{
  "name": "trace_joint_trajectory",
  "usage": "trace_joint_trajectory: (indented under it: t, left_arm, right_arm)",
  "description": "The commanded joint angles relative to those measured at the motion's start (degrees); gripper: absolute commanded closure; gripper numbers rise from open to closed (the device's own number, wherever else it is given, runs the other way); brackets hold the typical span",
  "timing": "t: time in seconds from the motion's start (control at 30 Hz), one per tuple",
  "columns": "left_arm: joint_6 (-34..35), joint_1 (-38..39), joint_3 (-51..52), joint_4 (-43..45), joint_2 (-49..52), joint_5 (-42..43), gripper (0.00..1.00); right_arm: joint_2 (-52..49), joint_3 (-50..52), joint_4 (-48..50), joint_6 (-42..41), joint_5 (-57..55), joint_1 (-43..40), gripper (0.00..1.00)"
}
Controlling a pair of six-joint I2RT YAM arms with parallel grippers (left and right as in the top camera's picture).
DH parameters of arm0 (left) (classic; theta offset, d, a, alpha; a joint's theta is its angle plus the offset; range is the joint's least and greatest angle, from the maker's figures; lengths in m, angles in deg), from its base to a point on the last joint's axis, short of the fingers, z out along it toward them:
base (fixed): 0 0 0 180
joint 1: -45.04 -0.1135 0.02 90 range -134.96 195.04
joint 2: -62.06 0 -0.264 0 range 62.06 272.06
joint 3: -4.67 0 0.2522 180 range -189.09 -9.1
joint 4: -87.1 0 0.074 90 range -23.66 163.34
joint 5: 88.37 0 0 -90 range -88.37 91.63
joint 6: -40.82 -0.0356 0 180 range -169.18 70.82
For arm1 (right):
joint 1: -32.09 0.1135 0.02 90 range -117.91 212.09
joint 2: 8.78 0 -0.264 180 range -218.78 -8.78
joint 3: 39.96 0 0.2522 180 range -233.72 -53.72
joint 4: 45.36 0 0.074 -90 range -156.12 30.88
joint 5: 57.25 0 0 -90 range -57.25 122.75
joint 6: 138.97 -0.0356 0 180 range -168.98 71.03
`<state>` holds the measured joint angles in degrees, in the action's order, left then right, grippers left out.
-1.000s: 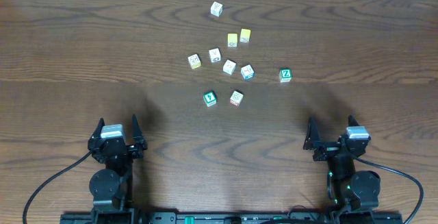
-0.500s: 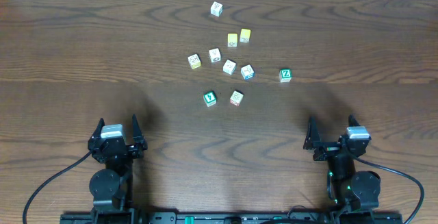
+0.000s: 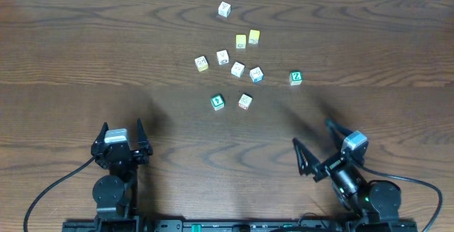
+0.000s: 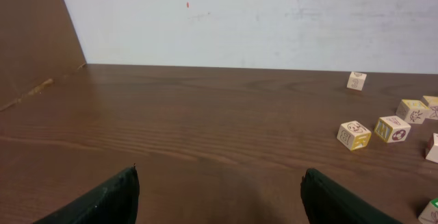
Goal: Lift 4 blocks
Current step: 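Raise the right gripper from rest toward the block cluster, then move the right gripper over the green Z block and lower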
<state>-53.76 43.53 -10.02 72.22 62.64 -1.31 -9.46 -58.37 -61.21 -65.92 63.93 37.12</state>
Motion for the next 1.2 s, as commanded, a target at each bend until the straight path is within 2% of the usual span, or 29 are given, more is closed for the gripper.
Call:
trace_joint_trajectory:
  t: [0.0,0.27,0.4,0.53,0.63,0.73,0.87,1.1,1.17]
  left_arm:
    - [-0.6,-0.4,0.7,-2.7,-0.3,-0.9,0.24]
    - [-0.6,-0.4,0.7,-2.7,-0.3,-0.9,0.24]
    - [-0.6,-0.4,0.7,-2.7,-0.3,-0.9,0.24]
    - [-0.6,-0.4,0.7,-2.7,-0.3,-0.9,0.24]
    - [-0.6,-0.4,0.7,-2.7,-0.3,-0.9,0.24]
    - [-0.6,-0.4,0.7,-2.7,-0.3,-0.9,0.24]
    - [-0.6,-0.4,0.7,-2.7,-0.3,-0.9,0.24]
    - [-0.6,-0.4,0.7,-2.7,-0.3,-0.9,0.24]
    - [-0.6,-0.4,0.7,-2.7,-0.3,-0.9,0.24]
  right_arm:
    - [0.2,-4.4,-0.2,-5.7,12.6,-0.7,0.01]
    - [0.1,-4.7,-1.1,-5.8,14.2,-0.7,0.01]
    - [-1.9,-5.0,-3.3,-7.3,8.4,-0.7,0.01]
    - [-9.8,-7.6,-1.2,-5.4,3.8,-0.7,0.01]
    - [-20.5,-13.1,-1.2,-1.6,1.6,-0.7,0.01]
    - [-33.9,-21.7,-4.7,3.8,1.3,-0.6,0.01]
    - [-53.0,-38.8,-15.5,10.5,0.0,0.3,0.01]
    - [-78.8,-74.2,-47.5,10.7,-23.0,0.3,0.01]
    - [-83.4,-81.3,-52.3,10.8,-25.4,0.3,0.01]
